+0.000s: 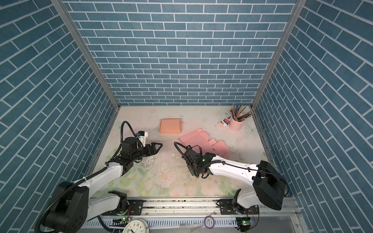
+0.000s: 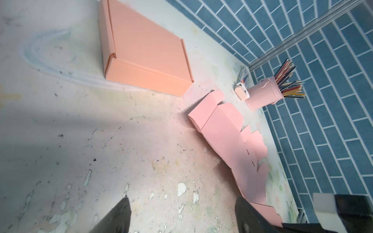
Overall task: Fold the paper box
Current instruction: 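Grasp the pink flat blank edge with the right gripper, drag it closer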
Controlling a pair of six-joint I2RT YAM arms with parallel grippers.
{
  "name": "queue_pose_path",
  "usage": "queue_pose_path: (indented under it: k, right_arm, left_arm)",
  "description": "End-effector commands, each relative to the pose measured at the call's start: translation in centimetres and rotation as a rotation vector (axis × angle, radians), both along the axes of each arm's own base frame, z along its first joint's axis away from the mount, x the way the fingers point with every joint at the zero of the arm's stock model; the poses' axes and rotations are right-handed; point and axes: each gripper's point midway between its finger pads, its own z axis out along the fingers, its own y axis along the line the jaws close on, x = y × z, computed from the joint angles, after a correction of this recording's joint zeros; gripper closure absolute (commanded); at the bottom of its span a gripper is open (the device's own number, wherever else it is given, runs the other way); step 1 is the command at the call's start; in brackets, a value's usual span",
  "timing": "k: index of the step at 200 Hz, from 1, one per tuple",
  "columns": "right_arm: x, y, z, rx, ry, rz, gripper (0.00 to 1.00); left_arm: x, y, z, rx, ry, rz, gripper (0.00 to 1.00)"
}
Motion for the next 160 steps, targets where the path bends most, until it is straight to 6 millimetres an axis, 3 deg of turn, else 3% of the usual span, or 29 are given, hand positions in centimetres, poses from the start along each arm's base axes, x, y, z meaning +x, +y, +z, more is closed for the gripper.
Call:
queue_pose_path:
  k: [1, 27, 109, 160]
  right_arm:
    - [-1.4, 0.6, 0.2, 0.040, -0.005, 0.084, 0.96]
    - [-2.7, 1.5, 0.4, 0.077, -0.023, 0.175, 0.97]
    - [-5.3, 3.5, -0.2, 0.139, -0.021, 0.371, 0.97]
    - [-6.7, 4.4, -0.9, 0.157, 0.016, 0.456, 0.96]
  left_arm:
    - [2.4, 0.4, 1.0, 0.022, -0.063, 0.037, 0.31]
    - [4.3, 0.1, -0.1, 0.044, -0.043, 0.063, 0.41]
    - [11.5, -2.4, -2.6, 0.098, -0.019, 0.063, 0.44]
    - [14.1, -3.6, -4.5, 0.115, -0.003, 0.055, 0.44]
